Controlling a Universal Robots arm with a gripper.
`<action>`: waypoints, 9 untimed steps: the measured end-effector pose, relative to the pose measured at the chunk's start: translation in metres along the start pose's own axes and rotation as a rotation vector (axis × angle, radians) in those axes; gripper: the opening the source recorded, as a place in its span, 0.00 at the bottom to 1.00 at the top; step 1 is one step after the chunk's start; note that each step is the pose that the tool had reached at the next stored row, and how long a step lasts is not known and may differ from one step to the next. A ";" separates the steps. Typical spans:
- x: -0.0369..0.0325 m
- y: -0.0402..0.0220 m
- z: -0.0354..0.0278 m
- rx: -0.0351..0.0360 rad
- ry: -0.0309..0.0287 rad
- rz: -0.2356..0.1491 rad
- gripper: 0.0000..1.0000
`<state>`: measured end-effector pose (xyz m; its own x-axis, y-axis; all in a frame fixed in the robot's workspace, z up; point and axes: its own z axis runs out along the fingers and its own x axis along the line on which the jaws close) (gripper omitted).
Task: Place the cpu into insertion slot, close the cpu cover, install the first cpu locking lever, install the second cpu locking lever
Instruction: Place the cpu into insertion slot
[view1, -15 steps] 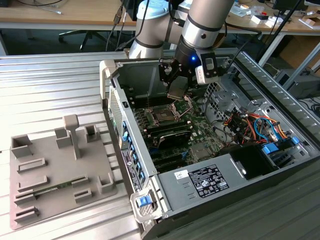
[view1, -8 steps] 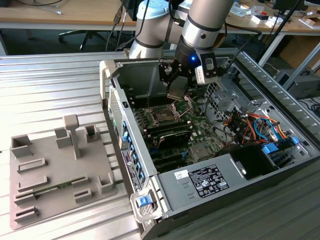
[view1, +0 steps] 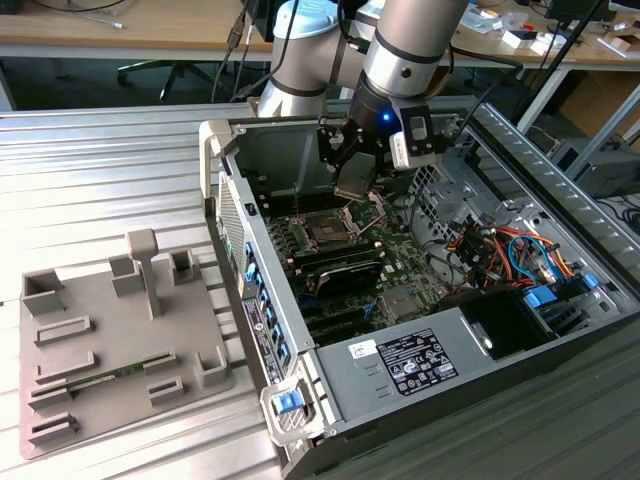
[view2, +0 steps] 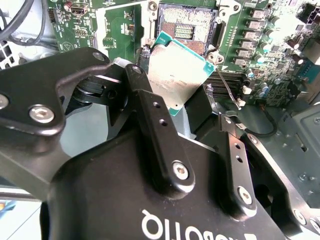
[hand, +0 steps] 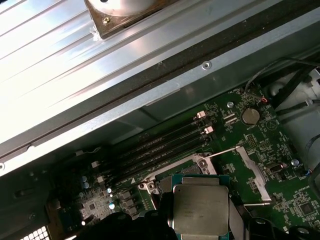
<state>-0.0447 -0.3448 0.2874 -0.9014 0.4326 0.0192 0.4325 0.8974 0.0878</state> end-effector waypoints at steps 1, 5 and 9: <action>0.0000 0.0000 0.0000 0.0000 -0.0001 0.001 0.55; 0.0000 0.0000 0.0002 -0.0001 -0.0004 0.005 0.55; 0.0000 0.0000 0.0003 -0.0001 -0.0006 0.007 0.55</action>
<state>-0.0447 -0.3448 0.2871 -0.8982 0.4392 0.0192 0.4391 0.8941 0.0877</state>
